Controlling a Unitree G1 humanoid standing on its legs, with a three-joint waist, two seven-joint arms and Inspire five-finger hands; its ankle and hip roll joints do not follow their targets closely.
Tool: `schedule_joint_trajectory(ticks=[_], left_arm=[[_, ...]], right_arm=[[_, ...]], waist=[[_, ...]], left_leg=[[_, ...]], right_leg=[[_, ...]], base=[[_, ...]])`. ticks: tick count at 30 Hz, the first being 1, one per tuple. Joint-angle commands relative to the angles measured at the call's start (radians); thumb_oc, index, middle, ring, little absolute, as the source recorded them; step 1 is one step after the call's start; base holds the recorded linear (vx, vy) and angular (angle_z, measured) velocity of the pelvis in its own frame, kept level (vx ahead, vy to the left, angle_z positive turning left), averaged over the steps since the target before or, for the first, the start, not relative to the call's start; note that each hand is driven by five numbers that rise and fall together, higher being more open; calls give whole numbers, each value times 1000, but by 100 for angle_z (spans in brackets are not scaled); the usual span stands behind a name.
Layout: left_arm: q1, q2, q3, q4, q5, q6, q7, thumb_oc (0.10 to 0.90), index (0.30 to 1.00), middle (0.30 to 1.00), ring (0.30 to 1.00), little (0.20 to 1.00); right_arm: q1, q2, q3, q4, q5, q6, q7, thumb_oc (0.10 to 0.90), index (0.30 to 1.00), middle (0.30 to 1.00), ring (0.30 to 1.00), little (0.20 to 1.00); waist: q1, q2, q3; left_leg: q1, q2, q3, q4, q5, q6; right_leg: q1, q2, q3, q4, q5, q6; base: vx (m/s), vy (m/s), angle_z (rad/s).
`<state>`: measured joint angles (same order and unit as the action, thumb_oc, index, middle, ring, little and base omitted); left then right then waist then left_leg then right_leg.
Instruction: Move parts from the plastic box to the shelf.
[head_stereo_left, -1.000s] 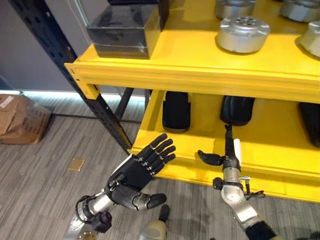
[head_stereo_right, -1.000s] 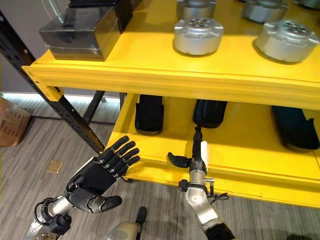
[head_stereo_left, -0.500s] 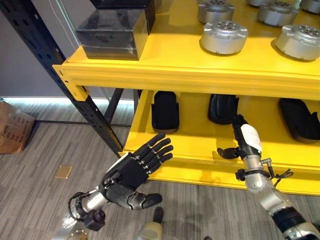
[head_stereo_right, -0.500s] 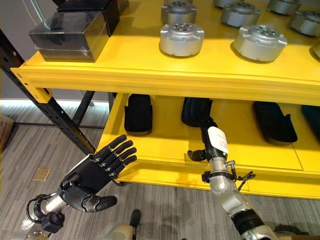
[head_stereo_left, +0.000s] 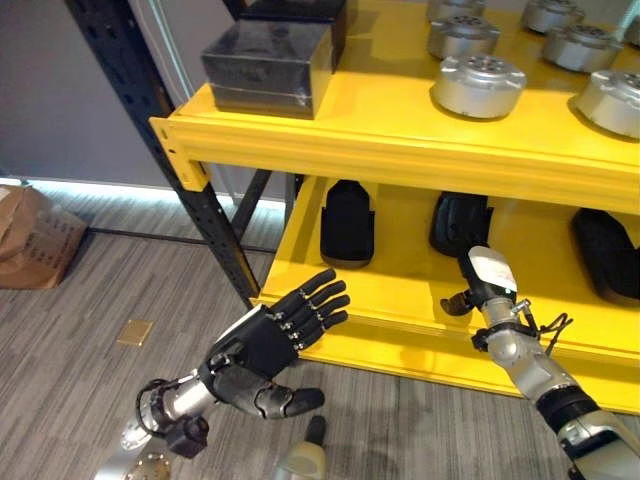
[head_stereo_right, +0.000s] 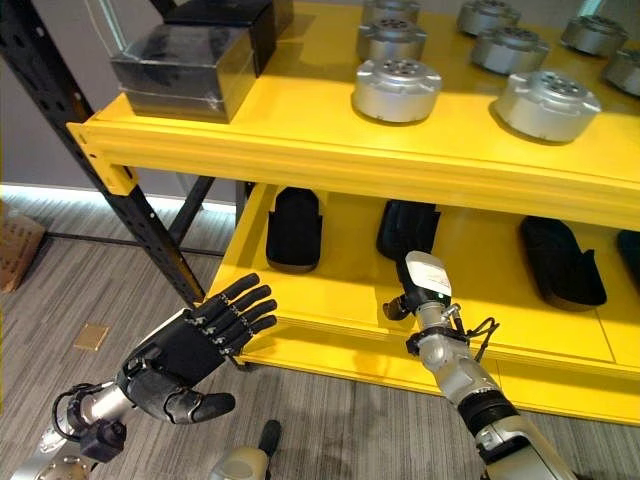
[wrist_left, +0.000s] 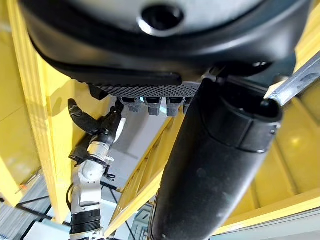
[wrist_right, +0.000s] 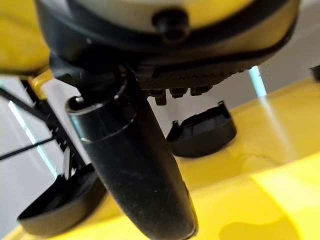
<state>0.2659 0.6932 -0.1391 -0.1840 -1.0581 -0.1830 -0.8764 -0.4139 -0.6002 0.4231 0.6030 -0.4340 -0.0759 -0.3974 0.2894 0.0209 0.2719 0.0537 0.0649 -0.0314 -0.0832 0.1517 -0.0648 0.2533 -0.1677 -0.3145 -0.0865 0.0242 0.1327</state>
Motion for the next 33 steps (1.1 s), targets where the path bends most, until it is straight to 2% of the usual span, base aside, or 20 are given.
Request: schedule_joint_trajectory(ticks=[1,3,7,10,12,16,18,24,28,33], left_arm=[[-59,18,19,-101,-108,-29,-38,900,1000,1000,1000,1000],[-56,26,24,-99,-72,-49,-33,900,1000,1000,1000,1000],[-48,39,35,-96,-101,-55,-45,900,1000,1000,1000,1000],[-46,49,49,-97,-109,-45,-61,900,1000,1000,1000,1000],[-45,56,51,-101,-113,-38,-55,900,1000,1000,1000,1000],[-45,61,58,-105,-118,-10,-57,900,1000,1000,1000,1000],[-42,64,63,-107,-110,2,-57,900,1000,1000,1000,1000],[-48,83,57,-108,-110,26,-69,900,1000,1000,1000,1000],[-53,89,55,-107,-113,40,-60,900,1000,1000,1000,1000],[-59,106,61,-118,-114,62,-47,900,1000,1000,1000,1000]], right_arm=[[-204,-72,40,22,-71,-4,-110,900,1000,1000,1000,1000],[-232,-73,43,63,-130,10,-171,900,1000,1000,1000,1000],[-235,-76,47,83,-125,16,-168,900,1000,1000,1000,1000],[-243,-80,56,124,-113,79,-177,900,1000,1000,1000,1000],[-251,-79,56,156,-98,89,-177,900,1000,1000,1000,1000],[-275,-75,62,228,-84,112,-146,900,1000,1000,1000,1000],[-284,-71,65,268,-85,136,-170,900,1000,1000,1000,1000],[-316,-78,64,349,-108,117,-125,900,1000,1000,1000,1000],[-325,-79,80,366,-91,194,-115,900,1000,1000,1000,1000],[-351,-88,79,421,-106,193,-77,900,1000,1000,1000,1000]], waist=[[16,15,-78],[29,16,-80],[38,19,-80],[54,20,-80],[60,20,-80],[78,20,-79],[87,20,-79],[104,23,-75],[111,18,-71],[121,12,-61]], left_leg=[[28,1,-9,23,-143,19],[25,-2,-18,26,-145,20],[23,-4,-24,28,-144,20],[19,-10,-42,32,-145,22],[18,-11,-48,34,-146,22],[17,-14,-63,38,-147,23],[16,-14,-69,40,-147,23],[8,-18,-89,42,-143,25],[2,-18,-92,46,-142,27],[-7,-20,-103,49,-141,31]], right_leg=[[-66,23,-51,123,-103,-53],[-63,24,-57,124,-105,-54],[-62,24,-62,127,-107,-55],[-61,23,-75,137,-113,-56],[-60,24,-79,142,-116,-56],[-57,26,-88,149,-121,-58],[-54,28,-90,151,-122,-58],[-55,31,-100,156,-124,-59],[-58,34,-100,159,-124,-60],[-65,39,-99,165,-125,-63]], base=[[44,-8,3],[52,-4,4],[18,2,2],[54,-13,7],[59,-25,20],[56,-27,10],[61,-32,4],[53,-15,7],[57,-30,5],[33,-35,3]])
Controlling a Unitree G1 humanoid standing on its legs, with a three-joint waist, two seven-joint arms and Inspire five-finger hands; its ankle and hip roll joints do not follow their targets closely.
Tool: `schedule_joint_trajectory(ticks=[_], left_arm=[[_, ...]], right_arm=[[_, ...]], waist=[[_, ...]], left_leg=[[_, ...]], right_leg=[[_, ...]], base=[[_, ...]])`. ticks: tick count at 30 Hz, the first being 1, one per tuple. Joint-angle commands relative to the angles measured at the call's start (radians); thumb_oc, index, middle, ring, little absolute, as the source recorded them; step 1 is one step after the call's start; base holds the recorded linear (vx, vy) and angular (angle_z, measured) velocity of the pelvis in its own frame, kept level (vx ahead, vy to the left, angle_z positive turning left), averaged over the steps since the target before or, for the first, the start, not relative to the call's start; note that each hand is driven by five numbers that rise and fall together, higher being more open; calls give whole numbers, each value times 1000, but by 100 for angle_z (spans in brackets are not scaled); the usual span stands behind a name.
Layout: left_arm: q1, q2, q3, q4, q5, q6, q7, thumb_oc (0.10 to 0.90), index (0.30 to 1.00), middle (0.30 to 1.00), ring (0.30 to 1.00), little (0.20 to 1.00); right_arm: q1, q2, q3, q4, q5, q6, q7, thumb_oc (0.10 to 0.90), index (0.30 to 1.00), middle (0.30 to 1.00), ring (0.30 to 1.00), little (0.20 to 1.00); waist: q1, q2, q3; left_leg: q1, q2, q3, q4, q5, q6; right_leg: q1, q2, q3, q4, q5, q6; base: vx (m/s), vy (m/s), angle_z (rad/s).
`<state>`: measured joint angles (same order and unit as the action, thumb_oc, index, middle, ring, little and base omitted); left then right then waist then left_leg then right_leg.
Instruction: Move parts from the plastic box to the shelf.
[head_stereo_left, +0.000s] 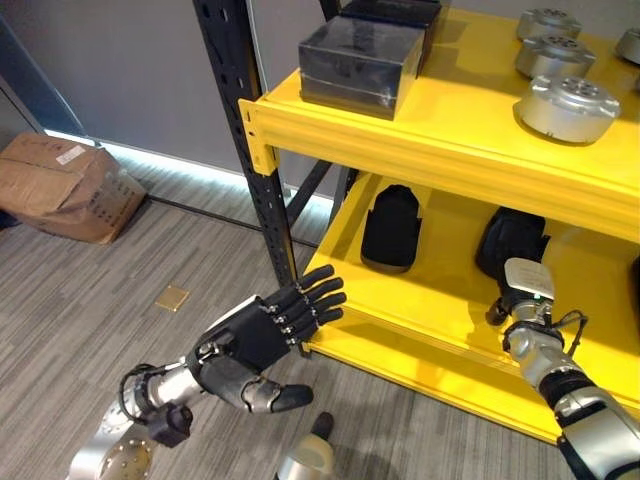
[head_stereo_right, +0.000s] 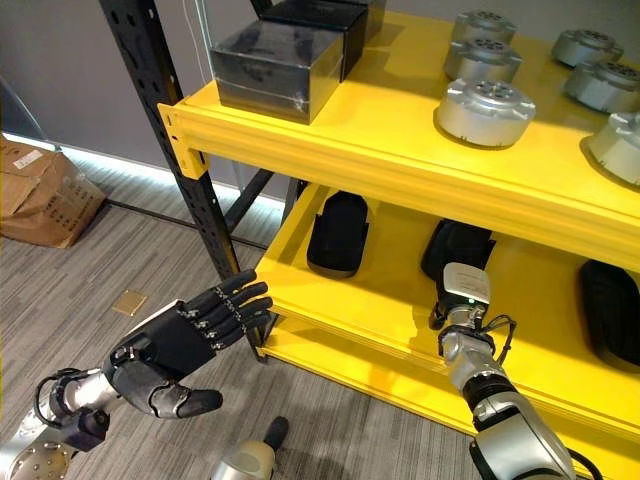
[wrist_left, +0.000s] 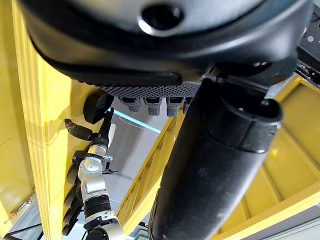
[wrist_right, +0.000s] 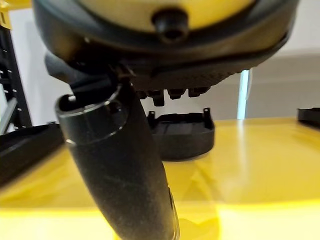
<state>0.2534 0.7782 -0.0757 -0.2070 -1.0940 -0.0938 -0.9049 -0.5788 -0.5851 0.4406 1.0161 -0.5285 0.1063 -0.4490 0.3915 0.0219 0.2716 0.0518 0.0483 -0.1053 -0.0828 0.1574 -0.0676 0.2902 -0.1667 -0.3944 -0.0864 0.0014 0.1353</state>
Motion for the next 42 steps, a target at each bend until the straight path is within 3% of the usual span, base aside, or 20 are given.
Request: schedule_joint_trajectory(ticks=[1,6,10,12,14,16,21,23,26,30,35,42], left_arm=[[-47,22,-2,-96,-77,-25,-18,900,1000,1000,1000,1000],[-58,47,10,-109,-78,-20,-6,900,1000,1000,1000,1000],[-64,63,26,-112,-89,-17,-5,900,1000,1000,1000,1000],[-73,63,38,-116,-77,-5,-5,900,1000,1000,1000,1000],[-71,62,44,-125,-73,3,-6,900,1000,1000,1000,1000],[-72,58,45,-129,-57,19,-5,900,1000,1000,1000,1000],[-102,68,39,-129,-59,24,4,900,1000,1000,1000,1000],[-116,72,43,-127,-62,23,5,900,1000,1000,1000,1000],[-137,67,39,-123,-52,21,9,900,1000,1000,1000,1000],[-171,54,37,-133,-32,54,15,900,1000,1000,1000,1000],[-196,27,7,-138,1,60,17,900,1000,1000,1000,1000],[-207,4,3,-141,11,71,6,900,1000,1000,1000,1000]], right_arm=[[-188,-104,62,12,-12,10,-25,900,1000,1000,1000,1000],[-220,-115,95,52,-52,8,31,900,1000,1000,1000,1000],[-241,-127,129,64,-12,39,132,900,1000,1000,1000,1000],[-248,-124,148,83,-81,85,209,900,1000,1000,1000,1000],[-243,-124,162,92,-82,67,209,900,1000,1000,1000,1000],[-243,-115,170,97,-91,88,205,900,1000,1000,1000,1000],[-272,-107,186,121,-67,106,287,900,1000,1000,1000,1000],[-279,-104,186,135,-6,109,357,900,1000,1000,1000,1000],[-283,-88,189,152,-23,152,428,900,1000,1000,1000,1000],[-278,-54,193,195,30,169,610,900,1000,1000,1000,1000],[-292,-12,194,231,31,198,598,900,1000,1000,1000,1000],[-300,11,185,246,40,169,539,900,1000,1000,1000,1000]], waist=[[20,10,-60],[34,-6,-46],[39,-16,-34],[44,-23,-27],[48,-27,-25],[53,-34,-24],[59,-38,-3],[60,-41,11],[59,-43,27],[62,-53,50],[64,-59,58],[70,-54,52]], left_leg=[[-6,-4,-30,49,-147,34],[-21,-3,-37,50,-144,35],[-30,-2,-38,47,-140,35],[-36,-1,-41,46,-137,34],[-39,1,-43,45,-134,34],[-40,2,-45,41,-130,34],[-61,2,-43,40,-125,34],[-73,0,-42,43,-124,33],[-85,0,-41,48,-121,33],[-101,2,-39,49,-116,33],[-106,1,-35,51,-112,33],[-110,0,-34,48,-103,27]], right_leg=[[-103,38,-20,165,-102,-65],[-110,45,-26,161,-97,-64],[-115,51,-25,155,-92,-63],[-117,53,-27,155,-90,-64],[-119,54,-29,155,-88,-63],[-117,56,-30,149,-83,-62],[-130,57,-32,141,-73,-59],[-140,58,-33,141,-70,-58],[-151,58,-31,145,-68,-59],[-165,61,-32,147,-63,-60],[-169,63,-32,146,-57,-60],[-170,59,-39,144,-52,-57]], base=[[34,-70,5],[8,-67,6],[-9,-43,4],[-17,-37,5],[3,-36,1],[51,-41,0],[-27,-30,3],[-64,-35,-1],[-60,-29,0],[-69,-60,-1],[-32,-27,0],[-21,-1,-1]])
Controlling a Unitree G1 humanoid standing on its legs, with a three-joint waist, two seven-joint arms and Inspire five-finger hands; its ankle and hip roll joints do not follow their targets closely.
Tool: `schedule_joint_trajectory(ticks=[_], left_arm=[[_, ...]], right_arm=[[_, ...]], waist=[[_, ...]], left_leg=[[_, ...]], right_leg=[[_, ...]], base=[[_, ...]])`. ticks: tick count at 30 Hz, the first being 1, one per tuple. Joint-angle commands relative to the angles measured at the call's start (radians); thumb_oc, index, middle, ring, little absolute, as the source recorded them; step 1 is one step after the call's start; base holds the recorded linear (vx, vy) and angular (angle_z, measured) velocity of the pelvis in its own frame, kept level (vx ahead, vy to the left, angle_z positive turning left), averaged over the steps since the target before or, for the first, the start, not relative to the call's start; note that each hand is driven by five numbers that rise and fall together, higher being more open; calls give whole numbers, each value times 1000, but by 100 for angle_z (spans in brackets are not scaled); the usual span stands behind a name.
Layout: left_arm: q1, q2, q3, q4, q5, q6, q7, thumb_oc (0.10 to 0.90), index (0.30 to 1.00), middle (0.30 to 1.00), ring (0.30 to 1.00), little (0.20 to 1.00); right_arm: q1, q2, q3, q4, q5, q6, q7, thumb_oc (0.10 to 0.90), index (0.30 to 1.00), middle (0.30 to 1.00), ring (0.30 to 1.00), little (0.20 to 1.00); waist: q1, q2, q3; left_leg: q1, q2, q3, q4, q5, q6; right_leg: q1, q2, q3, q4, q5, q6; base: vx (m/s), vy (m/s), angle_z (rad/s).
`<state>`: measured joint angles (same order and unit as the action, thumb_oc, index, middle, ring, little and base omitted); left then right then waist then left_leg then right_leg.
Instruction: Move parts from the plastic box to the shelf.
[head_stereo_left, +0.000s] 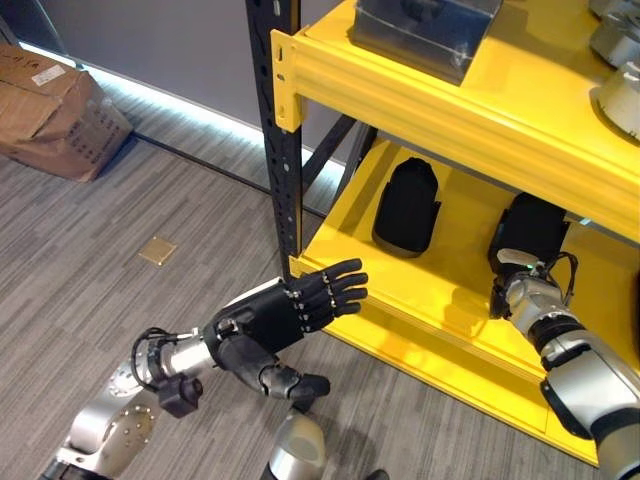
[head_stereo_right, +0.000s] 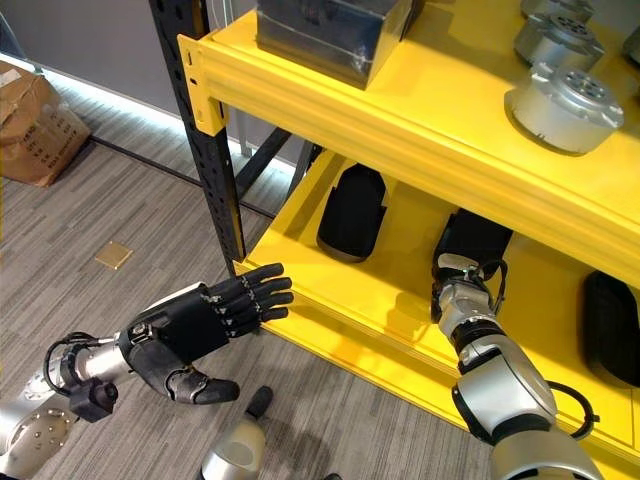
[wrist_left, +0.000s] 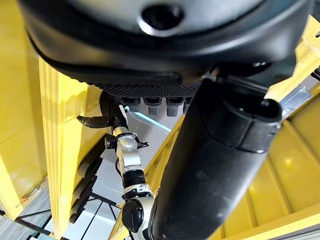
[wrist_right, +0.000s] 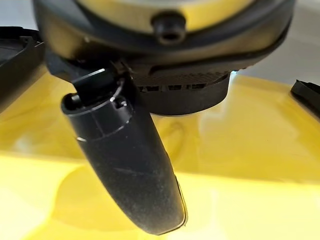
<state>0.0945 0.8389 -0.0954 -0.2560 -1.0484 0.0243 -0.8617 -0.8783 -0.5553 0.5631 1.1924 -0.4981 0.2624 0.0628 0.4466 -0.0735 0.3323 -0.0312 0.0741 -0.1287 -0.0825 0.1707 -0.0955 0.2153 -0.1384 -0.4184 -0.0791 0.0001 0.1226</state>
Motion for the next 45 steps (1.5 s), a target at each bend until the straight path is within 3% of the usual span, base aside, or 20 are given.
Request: schedule_joint_trajectory(ticks=[1,20,28,36,45], left_arm=[[-47,-58,23,-90,-34,-49,-41,900,1000,1000,1000,1000],[-9,-71,52,-64,-76,-96,-81,900,1000,1000,1000,1000],[32,-64,84,-75,-105,-121,-83,900,1000,1000,1000,1000],[62,-76,105,-81,-113,-146,-85,900,1000,1000,1000,1000],[74,-91,106,-78,-107,-159,-91,900,1000,1000,1000,1000]], right_arm=[[4,-16,61,64,19,22,18,900,1000,1000,1000,1000],[108,-21,37,-66,-103,43,-201,900,1000,1000,1000,1000],[194,-56,14,-202,-149,73,-393,900,1000,1000,1000,1000],[240,-86,2,-363,-128,93,-339,900,1000,1000,1000,1000],[266,-87,-10,-394,-127,129,-302,900,1000,1000,1000,1000]], waist=[[14,41,-10],[-22,54,-22],[-50,60,-18],[-75,64,-10],[-84,66,-9]], left_leg=[[-26,-25,-10,48,-116,56],[-20,-19,24,44,-115,53],[-20,-15,45,45,-118,56],[-22,-12,60,50,-121,53],[-20,-10,68,47,-119,51]], right_leg=[[-94,31,-15,136,-50,-44],[-100,19,6,130,-43,-32],[-111,15,26,132,-40,-26],[-118,12,40,137,-43,-25],[-119,10,46,138,-44,-26]], base=[[0,0,0],[-24,19,-4],[-34,23,-7],[-31,25,-9],[-3,4,-2]])
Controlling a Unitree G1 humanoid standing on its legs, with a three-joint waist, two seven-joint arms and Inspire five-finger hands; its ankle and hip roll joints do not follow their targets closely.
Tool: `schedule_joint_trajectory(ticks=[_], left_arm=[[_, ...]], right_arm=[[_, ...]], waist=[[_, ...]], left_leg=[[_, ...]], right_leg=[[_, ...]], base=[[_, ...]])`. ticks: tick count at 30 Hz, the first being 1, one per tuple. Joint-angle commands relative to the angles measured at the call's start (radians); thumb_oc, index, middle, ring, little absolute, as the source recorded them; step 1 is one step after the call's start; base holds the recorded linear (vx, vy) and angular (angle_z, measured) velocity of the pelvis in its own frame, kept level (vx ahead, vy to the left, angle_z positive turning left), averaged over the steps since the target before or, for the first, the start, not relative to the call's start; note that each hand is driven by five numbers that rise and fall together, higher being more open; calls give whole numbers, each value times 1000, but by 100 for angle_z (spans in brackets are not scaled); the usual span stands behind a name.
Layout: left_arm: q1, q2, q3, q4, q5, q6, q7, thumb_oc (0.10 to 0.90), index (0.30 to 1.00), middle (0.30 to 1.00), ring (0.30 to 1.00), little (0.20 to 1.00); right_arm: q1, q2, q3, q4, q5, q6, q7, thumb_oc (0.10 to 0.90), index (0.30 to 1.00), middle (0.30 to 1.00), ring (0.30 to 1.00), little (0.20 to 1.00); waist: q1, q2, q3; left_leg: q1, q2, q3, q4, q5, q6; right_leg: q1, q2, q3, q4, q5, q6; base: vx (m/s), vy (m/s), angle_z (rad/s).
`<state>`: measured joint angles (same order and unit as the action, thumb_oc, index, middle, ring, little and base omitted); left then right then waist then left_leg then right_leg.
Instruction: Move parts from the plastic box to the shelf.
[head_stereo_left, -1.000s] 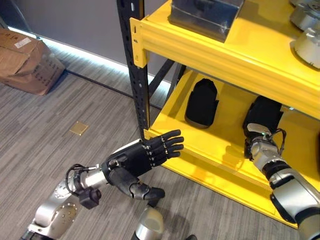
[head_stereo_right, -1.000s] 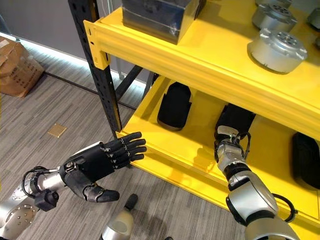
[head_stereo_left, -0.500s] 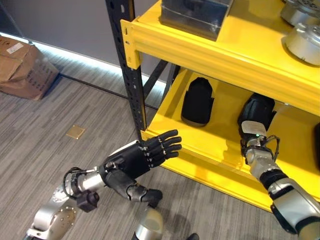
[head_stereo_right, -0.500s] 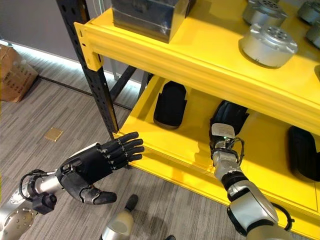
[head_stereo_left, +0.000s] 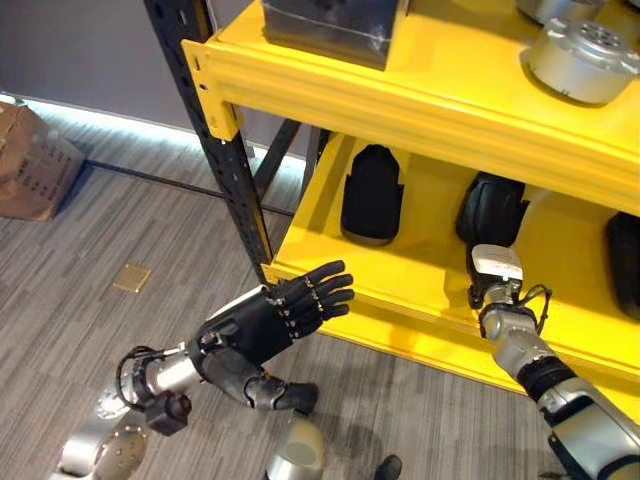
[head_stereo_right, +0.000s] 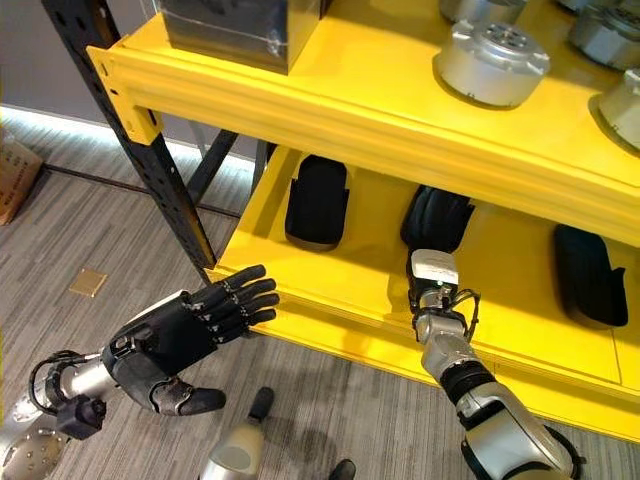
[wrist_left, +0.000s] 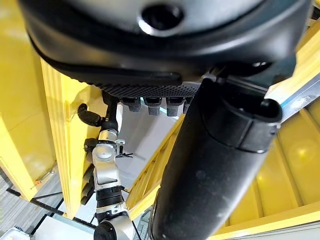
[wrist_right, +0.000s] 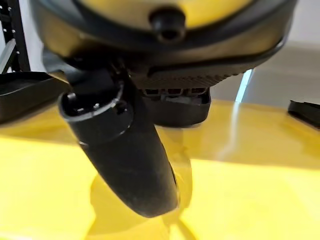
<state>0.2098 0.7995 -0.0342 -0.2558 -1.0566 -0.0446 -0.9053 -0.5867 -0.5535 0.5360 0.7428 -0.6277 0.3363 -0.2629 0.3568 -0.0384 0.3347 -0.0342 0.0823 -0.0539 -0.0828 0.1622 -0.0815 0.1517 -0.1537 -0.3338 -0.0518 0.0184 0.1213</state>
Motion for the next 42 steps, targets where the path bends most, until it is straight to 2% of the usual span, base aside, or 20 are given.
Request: schedule_joint_trajectory(ticks=[1,9,14,19,31,42], left_arm=[[-39,-52,46,-82,-98,-88,-47,900,1000,1000,1000,1000],[-48,-56,43,-79,-91,-82,-46,900,1000,1000,1000,1000],[-52,-50,40,-78,-101,-81,-44,900,1000,1000,1000,1000],[-40,-57,48,-83,-99,-82,-45,900,1000,1000,1000,1000],[8,-90,76,-107,-80,-98,-31,900,1000,1000,1000,1000],[58,-123,91,-130,-59,-153,-25,900,1000,1000,1000,1000]], right_arm=[[-21,-88,15,53,8,55,26,900,1000,1000,1000,1000],[-26,-76,6,72,38,54,65,900,1000,1000,1000,1000],[-46,-90,-8,89,50,30,-37,900,1000,1000,1000,1000],[-34,-100,-18,31,52,44,5,900,1000,1000,1000,1000],[91,-98,-74,-212,39,58,114,900,1000,1000,1000,1000],[287,-87,-163,-490,-73,52,179,900,1000,1000,1000,1000]], waist=[[5,31,-11],[3,30,-9],[2,35,-10],[-3,36,-9],[-31,28,-2],[-76,22,8]], left_leg=[[-17,-18,-7,47,-112,38],[-13,-17,-3,46,-111,39],[-12,-16,1,48,-111,38],[-13,-18,3,55,-113,38],[-11,-10,12,63,-115,40],[-18,-4,34,73,-119,46]], right_leg=[[-56,25,-39,111,-62,-25],[-53,24,-35,110,-60,-25],[-54,23,-37,111,-59,-24],[-55,21,-33,117,-61,-25],[-61,25,-14,130,-67,-26],[-81,26,16,142,-71,-24]], base=[[0,0,0],[0,0,0],[0,0,0],[0,0,0],[10,2,-3],[-10,7,-2]])
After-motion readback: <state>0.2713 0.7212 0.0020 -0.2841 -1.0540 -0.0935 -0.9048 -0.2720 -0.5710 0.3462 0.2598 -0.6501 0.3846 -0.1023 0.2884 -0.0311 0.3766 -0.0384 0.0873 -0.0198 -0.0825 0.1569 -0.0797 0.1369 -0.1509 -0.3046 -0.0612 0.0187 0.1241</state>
